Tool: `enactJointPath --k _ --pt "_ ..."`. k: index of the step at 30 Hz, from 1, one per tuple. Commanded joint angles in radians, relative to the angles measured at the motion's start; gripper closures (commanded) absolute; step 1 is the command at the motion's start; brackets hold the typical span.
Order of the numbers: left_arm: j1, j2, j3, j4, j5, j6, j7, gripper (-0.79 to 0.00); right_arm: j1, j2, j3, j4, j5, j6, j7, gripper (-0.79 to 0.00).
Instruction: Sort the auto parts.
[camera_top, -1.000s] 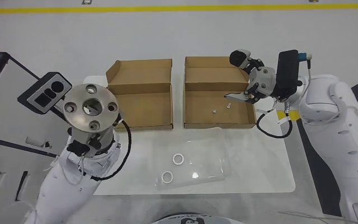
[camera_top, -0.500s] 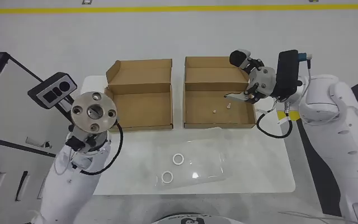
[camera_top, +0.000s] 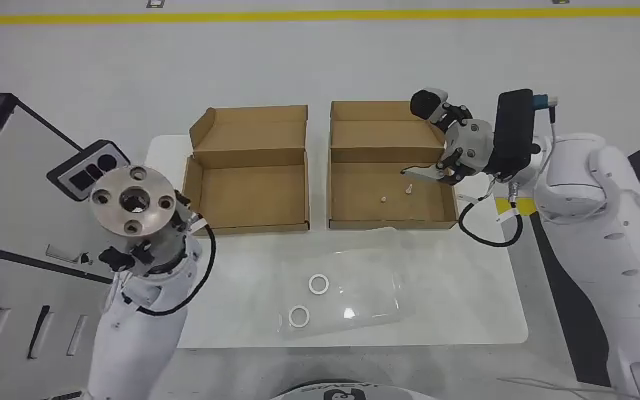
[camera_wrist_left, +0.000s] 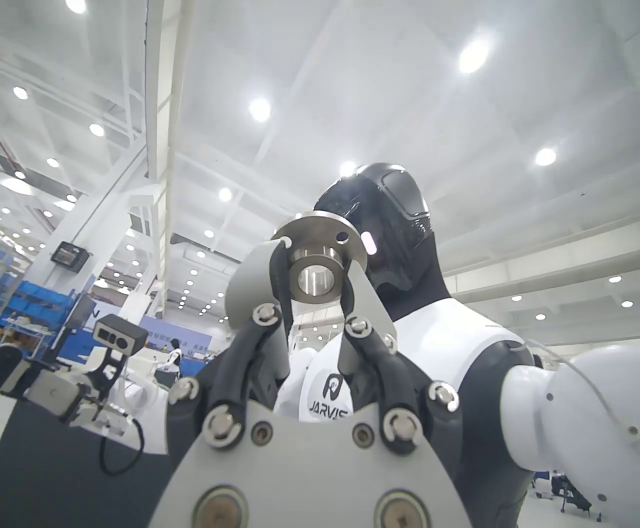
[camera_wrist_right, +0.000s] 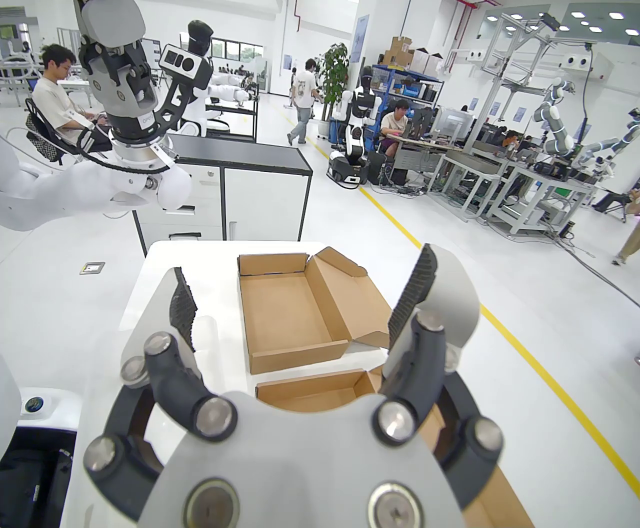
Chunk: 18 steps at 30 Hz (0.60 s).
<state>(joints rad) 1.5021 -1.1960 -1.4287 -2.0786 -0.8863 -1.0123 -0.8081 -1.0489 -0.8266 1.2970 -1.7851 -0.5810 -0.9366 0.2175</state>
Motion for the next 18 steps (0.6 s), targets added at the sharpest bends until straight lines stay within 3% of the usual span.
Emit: enactJointPath --k 1,9,18 --pt "0.004 -0.01 -0.003 -0.007 -0.02 0.0 0.0 0.0 0.0 0.0 0.0 0.0 0.0 0.0 0.0 -0.785" --pt "0.012 -0.044 -0.015 -0.008 -0.035 0.0 0.0 0.0 0.0 0.0 0.0 0.0 0.0 0.0 0.0 -0.785" --pt "0.009 -0.048 -0.014 0.021 0.094 0.0 0.0 0.0 0.0 0.0 0.0 0.0 0.0 0.0 0.0 -0.785"
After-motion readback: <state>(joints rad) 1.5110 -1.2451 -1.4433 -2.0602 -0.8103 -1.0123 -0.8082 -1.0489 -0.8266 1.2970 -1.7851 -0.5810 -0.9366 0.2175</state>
